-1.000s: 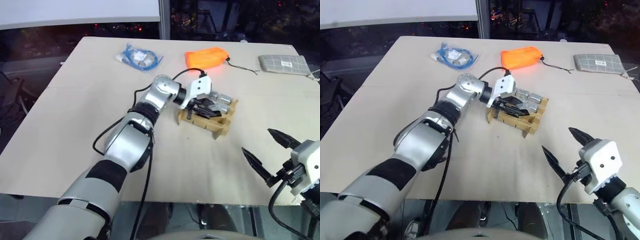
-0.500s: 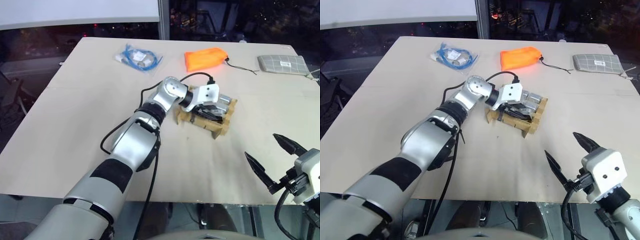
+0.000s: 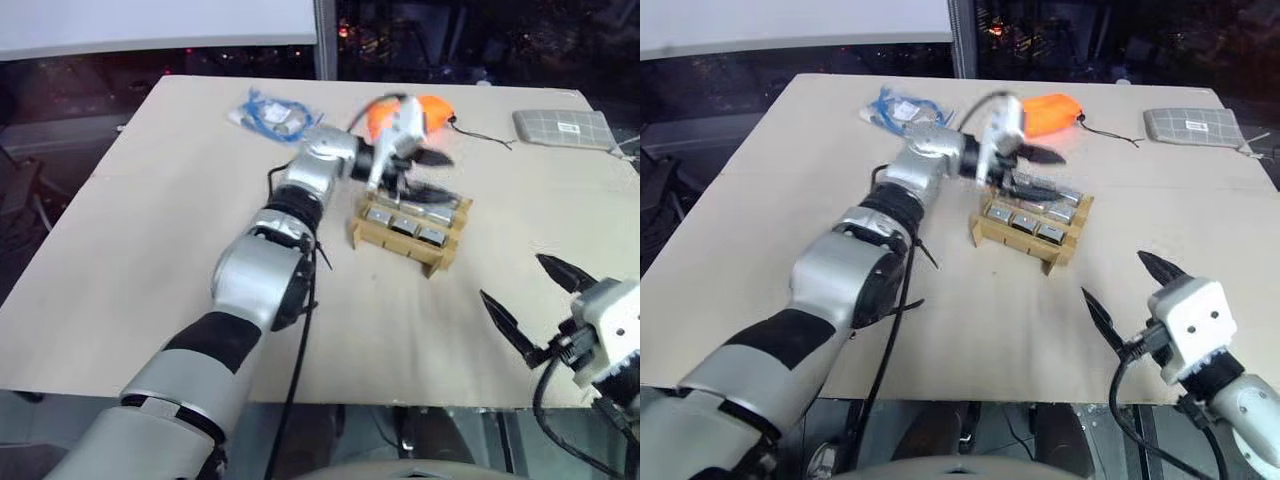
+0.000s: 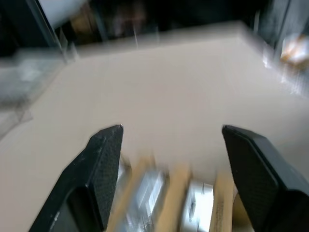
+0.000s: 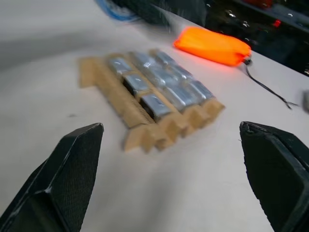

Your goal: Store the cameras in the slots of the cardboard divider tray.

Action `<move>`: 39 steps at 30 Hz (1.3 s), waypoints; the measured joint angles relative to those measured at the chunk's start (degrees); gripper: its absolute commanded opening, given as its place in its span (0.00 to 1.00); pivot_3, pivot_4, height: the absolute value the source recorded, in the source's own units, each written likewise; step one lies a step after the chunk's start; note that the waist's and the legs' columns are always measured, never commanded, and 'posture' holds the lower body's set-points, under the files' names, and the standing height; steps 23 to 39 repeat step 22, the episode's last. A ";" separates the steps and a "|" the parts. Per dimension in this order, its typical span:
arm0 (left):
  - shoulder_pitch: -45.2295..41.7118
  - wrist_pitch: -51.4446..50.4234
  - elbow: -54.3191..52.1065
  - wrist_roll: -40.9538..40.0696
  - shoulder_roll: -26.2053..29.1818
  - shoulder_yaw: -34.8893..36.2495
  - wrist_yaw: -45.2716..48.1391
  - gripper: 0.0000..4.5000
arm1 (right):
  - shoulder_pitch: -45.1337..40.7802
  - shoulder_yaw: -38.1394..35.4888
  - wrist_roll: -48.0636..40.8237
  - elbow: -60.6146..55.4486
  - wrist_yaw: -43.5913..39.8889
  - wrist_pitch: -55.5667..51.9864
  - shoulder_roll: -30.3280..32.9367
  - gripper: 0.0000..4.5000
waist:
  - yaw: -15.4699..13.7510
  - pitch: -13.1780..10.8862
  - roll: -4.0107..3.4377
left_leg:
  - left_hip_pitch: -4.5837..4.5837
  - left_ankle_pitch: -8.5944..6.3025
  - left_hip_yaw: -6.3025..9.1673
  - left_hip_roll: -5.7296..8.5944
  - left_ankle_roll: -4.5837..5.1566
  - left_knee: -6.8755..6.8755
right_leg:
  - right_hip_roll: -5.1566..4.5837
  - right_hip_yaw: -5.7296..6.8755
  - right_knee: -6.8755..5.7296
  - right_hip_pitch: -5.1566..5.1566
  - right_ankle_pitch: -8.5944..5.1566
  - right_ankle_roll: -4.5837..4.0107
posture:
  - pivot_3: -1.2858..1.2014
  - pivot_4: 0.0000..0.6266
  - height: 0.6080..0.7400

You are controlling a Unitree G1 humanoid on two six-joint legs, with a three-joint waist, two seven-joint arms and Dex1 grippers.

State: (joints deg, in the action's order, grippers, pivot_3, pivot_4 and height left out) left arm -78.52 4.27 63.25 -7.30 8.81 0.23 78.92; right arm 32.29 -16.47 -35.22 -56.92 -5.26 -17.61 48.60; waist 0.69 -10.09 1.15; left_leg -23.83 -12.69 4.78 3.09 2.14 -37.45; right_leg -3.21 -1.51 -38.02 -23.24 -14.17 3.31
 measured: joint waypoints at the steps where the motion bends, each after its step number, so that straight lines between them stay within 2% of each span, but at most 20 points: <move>1: 1.72 -2.02 -3.94 -1.39 1.19 1.10 -0.48 0.77 | -1.51 0.21 -0.06 0.70 0.12 -1.14 -0.37 1.00 | 0.26 0.06 -0.08 | 0.09 0.00 -0.03 -0.01 0.00 0.04 | 0.01 -0.05 0.03 0.02 0.00 0.00 | 0.52 0.24 1.00; 3: 12.24 -12.11 -21.31 -5.45 5.29 4.46 -5.24 0.77 | -5.76 -0.06 -0.82 5.29 0.02 -4.51 -1.75 1.00 | 0.93 0.19 -0.31 | 0.20 0.00 -0.03 -0.08 -0.01 0.08 | 0.03 -0.12 -0.05 0.09 0.00 -0.02 | 0.52 0.24 1.00; 5: 27.22 -21.48 -40.18 -7.99 8.89 6.51 -10.95 0.77 | -9.11 -1.01 -2.06 10.22 -2.89 -6.04 -2.02 1.00 | 1.58 0.26 -0.43 | 0.21 0.00 -0.06 -0.13 -0.02 0.11 | 0.02 -0.25 -0.02 0.07 0.02 -0.04 | 0.52 0.24 1.00; 6: 30.81 -23.05 -43.13 -8.55 9.57 6.76 -11.66 0.77 | -9.17 -1.81 -2.20 11.27 -3.56 -6.15 -2.03 1.00 | 1.61 0.26 -0.43 | 0.23 0.00 -0.08 -0.13 -0.03 0.12 | -0.01 -0.30 -0.01 0.07 0.02 -0.05 | 0.52 0.24 1.00; 8: 43.42 -27.91 -55.69 -11.74 12.07 8.26 -13.35 0.77 | -11.26 -3.14 -2.36 15.13 -7.47 -6.71 -1.56 1.00 | 1.01 0.22 -0.36 | -0.01 0.09 0.00 -0.12 -0.19 0.07 | -0.05 -0.39 -0.03 -0.11 0.04 -0.06 | 0.52 0.24 1.00; 12: 59.37 -35.80 -77.13 -18.15 18.30 13.13 -17.45 0.77 | -15.42 -4.53 -2.25 21.40 -15.81 -6.61 -0.16 1.00 | -0.42 0.26 -0.39 | 0.11 -0.01 -0.04 -0.05 -0.04 0.08 | -0.40 -0.37 0.05 0.00 0.03 -0.06 | 0.52 0.24 1.00; 15: 71.03 -38.52 -86.79 -21.57 20.39 15.54 -19.53 0.77 | -16.90 -4.80 -1.71 25.91 -21.47 -6.29 0.24 1.00 | -1.17 0.31 -0.45 | 0.19 -0.02 -0.05 -0.01 -0.03 0.09 | -0.48 -0.35 0.15 0.13 0.02 -0.08 | 0.52 0.24 1.00; 18: 79.59 -39.88 -91.04 -23.25 20.67 15.67 -22.09 0.77 | -19.32 -4.72 -0.50 29.96 -25.53 -5.82 0.38 1.00 | -1.76 0.31 -0.45 | 0.21 -0.01 0.03 -0.02 -0.04 0.01 | -0.47 -0.23 0.10 0.18 0.04 -0.13 | 0.52 0.24 1.00; 22: 83.88 -39.39 -93.55 -24.40 21.29 16.09 -24.19 0.77 | -21.42 -4.67 1.51 32.63 -27.93 -5.52 0.35 1.00 | -1.64 0.34 -0.49 | 0.35 0.00 -0.02 -0.03 -0.04 0.01 | -0.48 -0.25 0.11 0.34 -0.07 -0.33 | 0.52 0.24 1.00; 39: 83.88 -39.39 -93.55 -24.40 21.29 16.09 -24.19 0.77 | -21.42 -4.67 1.51 32.63 -27.93 -5.52 0.35 1.00 | -1.64 0.34 -0.49 | 0.35 0.00 -0.02 -0.03 -0.04 0.01 | -0.48 -0.25 0.11 0.34 -0.07 -0.33 | 0.52 0.24 1.00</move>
